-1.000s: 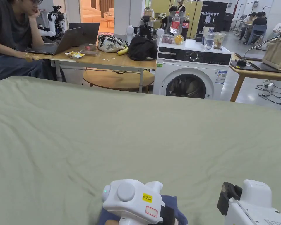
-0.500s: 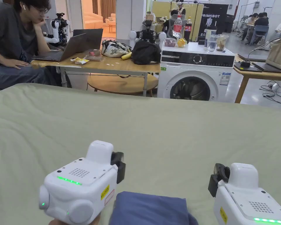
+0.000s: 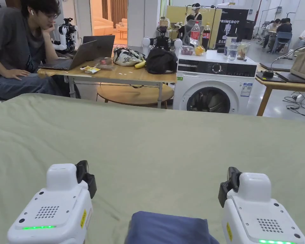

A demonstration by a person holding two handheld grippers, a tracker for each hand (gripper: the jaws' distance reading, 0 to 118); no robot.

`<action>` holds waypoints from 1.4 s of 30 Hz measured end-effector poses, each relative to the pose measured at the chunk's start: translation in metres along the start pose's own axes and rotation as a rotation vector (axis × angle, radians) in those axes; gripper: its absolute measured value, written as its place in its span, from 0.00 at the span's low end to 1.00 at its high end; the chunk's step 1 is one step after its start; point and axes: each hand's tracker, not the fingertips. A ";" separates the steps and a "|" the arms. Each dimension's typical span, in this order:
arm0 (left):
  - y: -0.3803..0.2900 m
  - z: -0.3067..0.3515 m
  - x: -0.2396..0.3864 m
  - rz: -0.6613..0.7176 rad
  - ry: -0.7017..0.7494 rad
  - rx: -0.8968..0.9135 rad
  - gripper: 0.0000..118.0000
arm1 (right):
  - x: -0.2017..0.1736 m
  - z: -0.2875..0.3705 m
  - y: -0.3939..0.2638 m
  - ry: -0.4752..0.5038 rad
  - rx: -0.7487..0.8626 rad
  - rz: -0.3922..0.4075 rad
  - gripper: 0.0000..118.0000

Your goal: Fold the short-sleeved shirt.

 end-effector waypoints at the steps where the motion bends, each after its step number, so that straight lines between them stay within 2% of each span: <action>1: 0.000 0.000 -0.004 -0.001 0.000 0.002 0.00 | -0.001 0.003 -0.002 0.005 -0.013 -0.001 0.00; 6: -0.004 0.000 -0.011 -0.012 -0.020 -0.030 0.00 | -0.011 0.003 -0.030 0.085 -0.232 0.013 0.00; 9: -0.008 0.001 -0.011 -0.034 -0.038 -0.058 0.00 | -0.018 -0.010 -0.058 0.142 -0.437 0.015 0.00; 14: -0.018 0.001 -0.011 -0.031 -0.075 -0.154 0.00 | -0.030 -0.037 -0.106 0.166 -0.762 0.034 0.00; 17: -0.023 -0.003 -0.014 -0.002 -0.116 -0.247 0.00 | -0.033 -0.038 -0.105 0.158 -0.706 0.080 0.00; 21: -0.030 -0.012 -0.018 0.056 -0.237 -0.417 0.01 | -0.028 -0.042 -0.099 0.170 -0.748 0.049 0.00; 22: -0.033 -0.017 -0.019 0.089 -0.278 -0.472 0.04 | -0.025 -0.043 -0.099 0.178 -0.749 0.035 0.00; 26: -0.048 -0.034 -0.020 0.228 -0.489 -0.686 0.53 | -0.020 -0.042 -0.100 0.195 -0.749 0.011 0.00; 28: -0.058 -0.042 -0.019 0.278 -0.560 -0.767 0.62 | -0.020 -0.041 -0.099 0.197 -0.750 0.013 0.00; 30: -0.069 -0.054 -0.018 0.337 -0.609 -0.858 0.67 | -0.020 -0.041 -0.099 0.198 -0.750 0.017 0.00; 35: -0.106 -0.087 -0.017 0.552 -0.677 -1.079 0.68 | -0.019 -0.041 -0.099 0.202 -0.751 0.015 0.00; 36: -0.111 -0.090 -0.017 0.576 -0.667 -1.102 0.68 | -0.019 -0.041 -0.099 0.202 -0.751 0.011 0.00; 40: -0.119 -0.103 -0.015 0.732 -0.775 -1.076 0.68 | -0.017 -0.041 -0.100 0.204 -0.748 -0.002 0.00; 42: -0.124 -0.107 -0.007 0.754 -0.850 -1.120 0.69 | -0.018 -0.040 -0.100 0.203 -0.745 0.000 0.00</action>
